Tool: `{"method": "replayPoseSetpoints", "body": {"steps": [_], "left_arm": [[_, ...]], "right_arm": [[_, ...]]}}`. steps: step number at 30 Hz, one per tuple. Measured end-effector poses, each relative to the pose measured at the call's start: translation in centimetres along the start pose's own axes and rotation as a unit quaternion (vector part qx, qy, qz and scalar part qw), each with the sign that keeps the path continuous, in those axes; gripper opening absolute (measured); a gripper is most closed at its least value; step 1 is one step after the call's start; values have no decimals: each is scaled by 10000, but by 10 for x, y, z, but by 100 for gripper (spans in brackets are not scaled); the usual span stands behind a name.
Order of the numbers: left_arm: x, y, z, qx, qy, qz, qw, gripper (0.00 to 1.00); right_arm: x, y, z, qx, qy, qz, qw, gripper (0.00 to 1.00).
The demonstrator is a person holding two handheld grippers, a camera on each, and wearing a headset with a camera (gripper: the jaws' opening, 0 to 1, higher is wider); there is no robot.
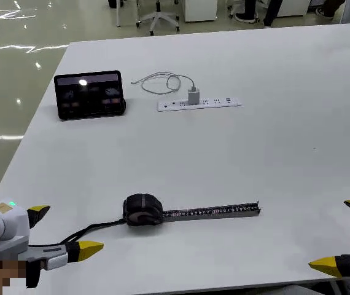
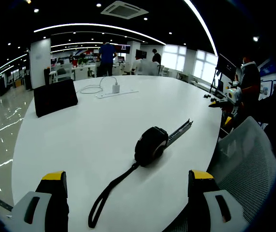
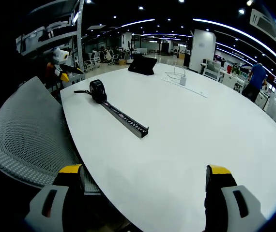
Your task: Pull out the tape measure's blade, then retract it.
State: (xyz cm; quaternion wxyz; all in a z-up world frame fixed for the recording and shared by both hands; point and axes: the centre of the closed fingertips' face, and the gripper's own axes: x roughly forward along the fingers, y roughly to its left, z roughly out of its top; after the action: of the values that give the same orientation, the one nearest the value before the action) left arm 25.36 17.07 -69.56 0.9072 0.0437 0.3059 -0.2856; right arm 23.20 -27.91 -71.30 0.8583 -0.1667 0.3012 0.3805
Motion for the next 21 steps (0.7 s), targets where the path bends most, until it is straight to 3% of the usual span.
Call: {"method": "replayPoseSetpoints", "body": {"steps": [5, 9, 11, 14, 21], "left_arm": [[20, -9, 19, -24, 24, 126, 9999, 100], [38, -15, 36, -313, -35, 322, 9990, 100], [45, -10, 35, -216, 113, 544, 9982, 100], [62, -12, 41, -581, 5, 649, 9962, 100], [85, -19, 37, -710, 11, 968, 9928, 100]], "right_arm": [[14, 2, 6, -171, 112, 179, 9996, 100], [24, -1, 10, -290, 153, 258, 9991, 98], [28, -3, 12, -305, 160, 272, 9990, 99], [37, -5, 13, -418, 237, 324, 9983, 98], [53, -3, 15, -552, 421, 554, 9961, 99]]}}
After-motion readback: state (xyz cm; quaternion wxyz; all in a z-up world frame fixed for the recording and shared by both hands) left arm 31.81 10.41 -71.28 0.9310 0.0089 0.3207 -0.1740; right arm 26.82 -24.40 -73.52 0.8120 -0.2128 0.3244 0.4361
